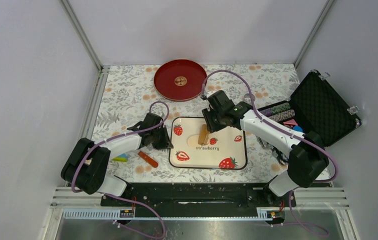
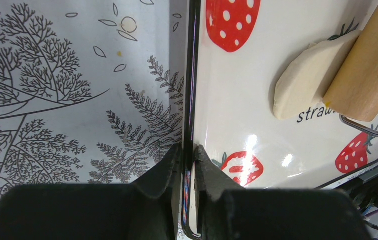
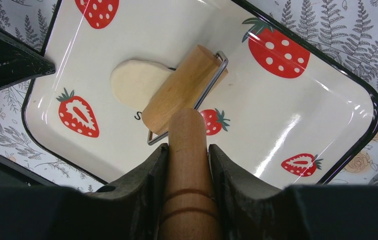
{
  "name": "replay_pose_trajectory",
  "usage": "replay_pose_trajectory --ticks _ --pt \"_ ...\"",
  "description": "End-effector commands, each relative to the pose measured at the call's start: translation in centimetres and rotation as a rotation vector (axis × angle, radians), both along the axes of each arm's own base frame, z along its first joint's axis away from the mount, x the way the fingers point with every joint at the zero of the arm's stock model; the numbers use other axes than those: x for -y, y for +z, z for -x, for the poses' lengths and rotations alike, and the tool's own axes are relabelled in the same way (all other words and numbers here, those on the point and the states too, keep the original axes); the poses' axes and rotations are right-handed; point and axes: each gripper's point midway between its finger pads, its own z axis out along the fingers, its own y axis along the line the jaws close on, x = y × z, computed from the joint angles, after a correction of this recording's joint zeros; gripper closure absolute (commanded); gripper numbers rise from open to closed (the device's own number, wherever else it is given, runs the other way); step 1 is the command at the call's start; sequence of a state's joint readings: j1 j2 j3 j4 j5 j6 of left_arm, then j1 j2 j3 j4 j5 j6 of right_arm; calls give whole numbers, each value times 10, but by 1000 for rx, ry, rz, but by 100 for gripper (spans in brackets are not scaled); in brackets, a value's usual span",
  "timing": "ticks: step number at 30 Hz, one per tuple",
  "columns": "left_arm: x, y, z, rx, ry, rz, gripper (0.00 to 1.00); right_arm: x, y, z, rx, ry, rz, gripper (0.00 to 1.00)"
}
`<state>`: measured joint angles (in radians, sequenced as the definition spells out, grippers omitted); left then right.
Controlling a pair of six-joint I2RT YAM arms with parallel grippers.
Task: Roll out the dumpling wrappers from the dough
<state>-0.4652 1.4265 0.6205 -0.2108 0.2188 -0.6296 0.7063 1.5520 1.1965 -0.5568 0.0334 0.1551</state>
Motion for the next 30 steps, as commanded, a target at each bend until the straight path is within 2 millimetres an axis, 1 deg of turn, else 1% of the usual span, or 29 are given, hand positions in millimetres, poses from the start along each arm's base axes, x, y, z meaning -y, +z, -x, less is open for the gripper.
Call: replay_pose_trajectory --ticks 1,4,8,14,23,30 --pt "-24 -20 15 -66 17 -115 100 94 -48 41 -179 -58 381 100" --pt "-23 -19 15 -64 17 -113 100 98 -50 44 -184 -59 389 100" --pt "-23 -19 15 -63 16 -113 100 106 -59 50 -204 -58 422 100" --pt "-23 -19 15 -65 17 -114 100 108 -61 49 -205 -61 441 100" --pt "-23 -19 15 -64 17 -114 100 114 -55 48 -192 -80 468 100" --pt "-23 -19 14 -64 17 -113 100 109 -49 51 -208 -89 426 100"
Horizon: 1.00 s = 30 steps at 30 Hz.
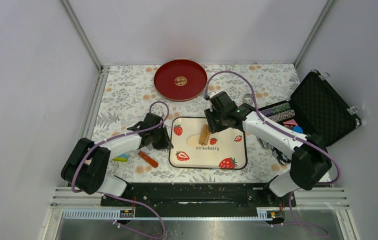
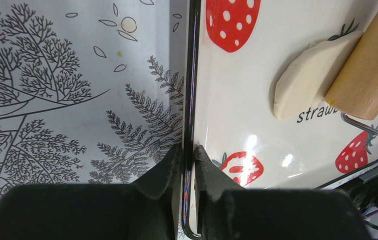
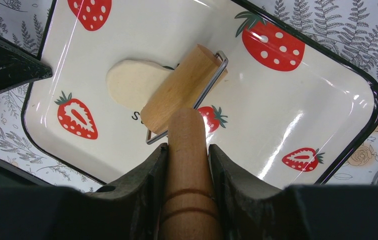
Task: Roll out the dumpling wrappers from the dough
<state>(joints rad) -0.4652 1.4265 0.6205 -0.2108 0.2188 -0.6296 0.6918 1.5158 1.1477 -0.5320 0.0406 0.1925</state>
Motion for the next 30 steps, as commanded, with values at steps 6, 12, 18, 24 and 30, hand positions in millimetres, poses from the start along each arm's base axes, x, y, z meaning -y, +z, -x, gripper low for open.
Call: replay_pose_trajectory --ticks 6,12,18,24,30 --pt "-23 -19 15 -64 17 -113 100 103 -42 50 -230 -55 412 100" --pt "-23 -19 14 -63 16 -112 100 101 -39 57 -251 -63 346 100" --pt "-23 -19 15 -63 16 -113 100 89 -27 57 -246 -66 247 100" --pt "-23 -19 15 -64 15 -114 100 66 -1 48 -215 -54 135 100" --pt "-23 -20 15 -66 17 -114 100 45 37 37 -153 -39 16 100"
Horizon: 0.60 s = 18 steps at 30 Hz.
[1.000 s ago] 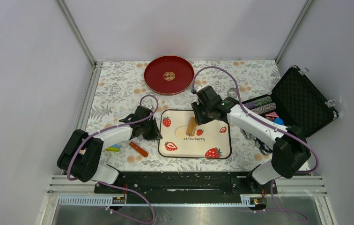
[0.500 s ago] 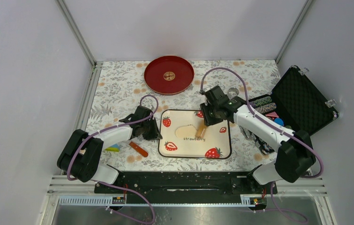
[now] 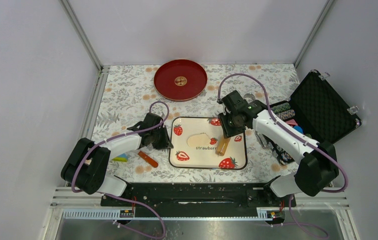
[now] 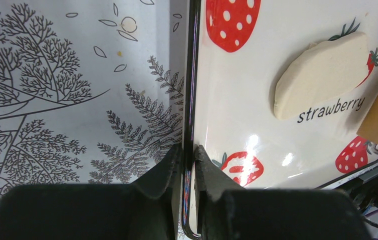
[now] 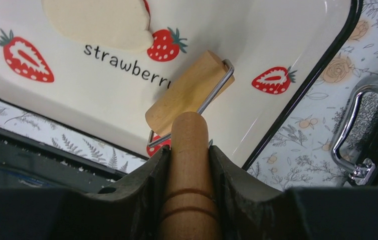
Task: Roll out the dumpling wrappers from the dough
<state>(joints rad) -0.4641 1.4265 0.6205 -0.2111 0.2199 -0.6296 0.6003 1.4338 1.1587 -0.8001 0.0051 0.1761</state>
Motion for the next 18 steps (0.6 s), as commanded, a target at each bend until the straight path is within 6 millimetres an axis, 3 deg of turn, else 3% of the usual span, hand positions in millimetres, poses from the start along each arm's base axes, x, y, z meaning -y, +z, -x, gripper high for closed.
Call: replay_pose_trajectory --ticks 1,7,11,18 --pt "-23 -20 15 -65 16 -114 100 -14 34 1 11 16 -88 100" --pt "-23 -20 15 -65 16 -115 100 -27 56 -18 62 -54 -137 100" --pt "-23 -20 15 -66 16 -116 100 -29 64 -34 114 -142 -67 100" --pt "-23 -20 15 -66 17 -116 100 -75 75 -39 191 -140 -7 100"
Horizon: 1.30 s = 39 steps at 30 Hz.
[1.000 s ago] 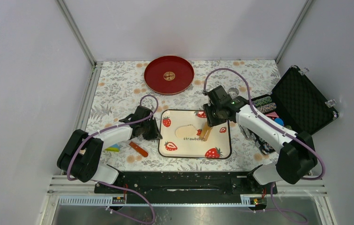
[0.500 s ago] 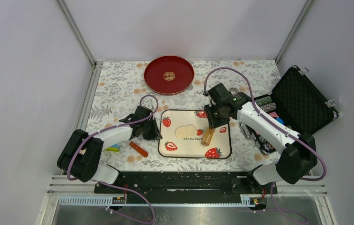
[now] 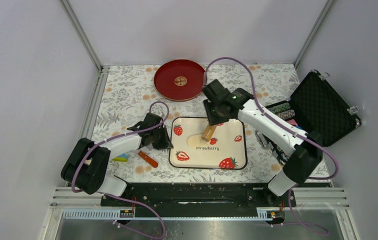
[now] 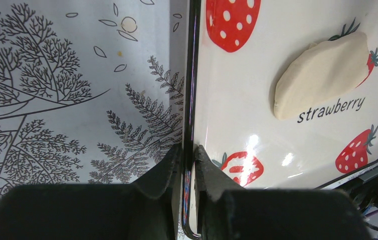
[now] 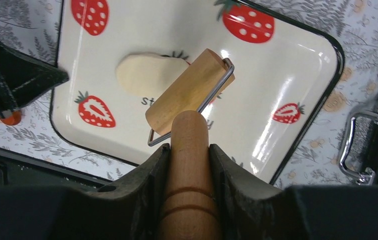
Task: Roll out the dumpling wrappers from the dough
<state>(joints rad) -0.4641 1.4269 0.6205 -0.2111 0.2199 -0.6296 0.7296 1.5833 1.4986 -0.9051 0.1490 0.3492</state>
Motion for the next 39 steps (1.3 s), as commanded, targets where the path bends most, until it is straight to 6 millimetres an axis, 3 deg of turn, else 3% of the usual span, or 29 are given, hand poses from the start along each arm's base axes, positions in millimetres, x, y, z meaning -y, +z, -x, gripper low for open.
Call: replay_pose_trajectory --ticks 1,7,13,25,29,39 --pt "-23 -20 14 -64 18 -116 100 -26 18 -7 81 -60 7 100" --pt "-23 -19 14 -64 18 -115 100 -56 15 -4 78 -114 -3 100" --pt "-23 -20 14 -64 18 -115 100 -65 15 1 137 -210 2 100" --pt "-24 -20 15 -65 18 -116 100 -39 17 11 147 -529 -103 100" --pt "-23 -19 14 -63 19 -114 100 -34 18 14 147 -551 -119 100" --pt "-23 -19 14 -63 20 -114 100 -58 -8 22 27 -524 -122 100"
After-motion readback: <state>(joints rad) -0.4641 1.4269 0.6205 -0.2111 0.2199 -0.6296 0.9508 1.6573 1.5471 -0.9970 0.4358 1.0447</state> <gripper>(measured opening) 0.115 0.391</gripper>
